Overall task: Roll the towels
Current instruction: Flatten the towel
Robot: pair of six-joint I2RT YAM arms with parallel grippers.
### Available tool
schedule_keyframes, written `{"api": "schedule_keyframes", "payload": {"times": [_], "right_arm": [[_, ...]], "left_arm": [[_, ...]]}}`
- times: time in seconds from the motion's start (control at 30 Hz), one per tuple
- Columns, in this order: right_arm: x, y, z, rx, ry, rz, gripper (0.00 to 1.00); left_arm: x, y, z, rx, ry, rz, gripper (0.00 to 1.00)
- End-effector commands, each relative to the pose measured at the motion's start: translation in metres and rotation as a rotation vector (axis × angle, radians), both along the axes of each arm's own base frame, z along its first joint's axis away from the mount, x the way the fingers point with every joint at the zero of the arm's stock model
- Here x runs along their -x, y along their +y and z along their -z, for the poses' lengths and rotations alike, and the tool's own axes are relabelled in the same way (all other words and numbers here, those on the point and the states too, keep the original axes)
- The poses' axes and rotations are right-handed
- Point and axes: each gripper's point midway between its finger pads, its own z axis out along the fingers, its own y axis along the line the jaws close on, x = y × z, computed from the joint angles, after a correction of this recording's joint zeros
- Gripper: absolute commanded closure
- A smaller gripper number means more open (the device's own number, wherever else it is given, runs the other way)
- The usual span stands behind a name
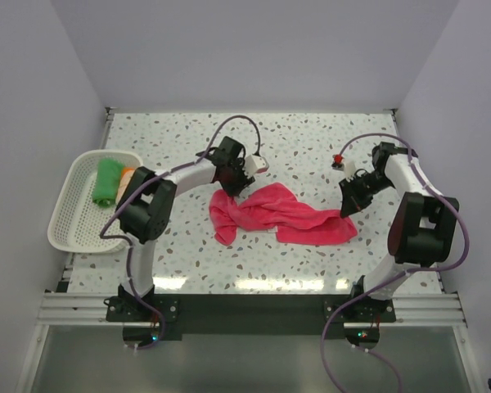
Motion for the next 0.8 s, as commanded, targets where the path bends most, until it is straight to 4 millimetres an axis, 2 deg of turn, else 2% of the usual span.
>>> {"api": "schedule_keyframes", "payload": {"times": [0.0, 0.03, 0.1, 0.13, 0.17, 0.23, 0.27, 0.37, 0.4, 0.43, 0.53, 0.63, 0.67, 0.77], "right_arm": [[-0.011, 0.0, 0.0, 0.002, -0.027, 0.009, 1.0], [-0.013, 0.0, 0.0, 0.002, -0.029, 0.013, 1.0], [-0.018, 0.002, 0.002, 0.008, -0.033, 0.014, 1.0], [-0.022, 0.002, 0.002, 0.012, -0.041, 0.018, 1.0], [-0.026, 0.006, 0.002, 0.017, -0.043, 0.022, 1.0], [-0.039, 0.011, 0.005, 0.035, -0.068, 0.018, 1.0], [-0.041, 0.02, 0.006, 0.043, -0.065, 0.008, 1.0], [-0.06, 0.033, 0.012, 0.074, -0.087, 0.008, 1.0], [-0.069, 0.043, 0.01, 0.076, -0.109, -0.007, 1.0], [-0.072, 0.046, 0.016, 0.077, -0.09, -0.005, 1.0], [-0.08, 0.049, 0.016, 0.084, -0.072, 0.015, 1.0], [-0.076, 0.043, 0.021, 0.121, -0.055, 0.008, 0.75], [-0.075, 0.039, 0.021, 0.132, -0.059, 0.006, 0.63], [-0.062, 0.029, 0.024, 0.141, -0.026, 0.009, 0.52]], "left_arm": [[-0.006, 0.02, 0.02, -0.084, 0.013, -0.027, 0.6], [-0.006, 0.022, 0.021, -0.077, 0.022, -0.032, 0.71], [-0.018, 0.038, 0.011, -0.053, 0.02, -0.089, 0.84], [-0.023, 0.045, 0.008, -0.047, 0.016, -0.114, 0.98], [-0.033, 0.06, 0.002, -0.036, 0.005, -0.164, 1.0], [-0.045, 0.075, -0.012, -0.027, -0.03, -0.209, 1.0], [-0.052, 0.086, -0.016, -0.03, -0.045, -0.234, 1.0], [-0.061, 0.111, -0.028, -0.056, -0.091, -0.292, 1.0], [-0.062, 0.118, -0.027, -0.062, -0.095, -0.31, 1.0], [-0.064, 0.126, -0.027, -0.074, -0.103, -0.331, 1.0], [-0.066, 0.144, -0.026, -0.078, -0.1, -0.378, 1.0], [-0.064, 0.15, -0.023, -0.076, -0.091, -0.39, 1.0], [-0.062, 0.149, -0.023, -0.072, -0.088, -0.389, 1.0], [-0.06, 0.147, -0.021, -0.063, -0.078, -0.386, 1.0]]}}
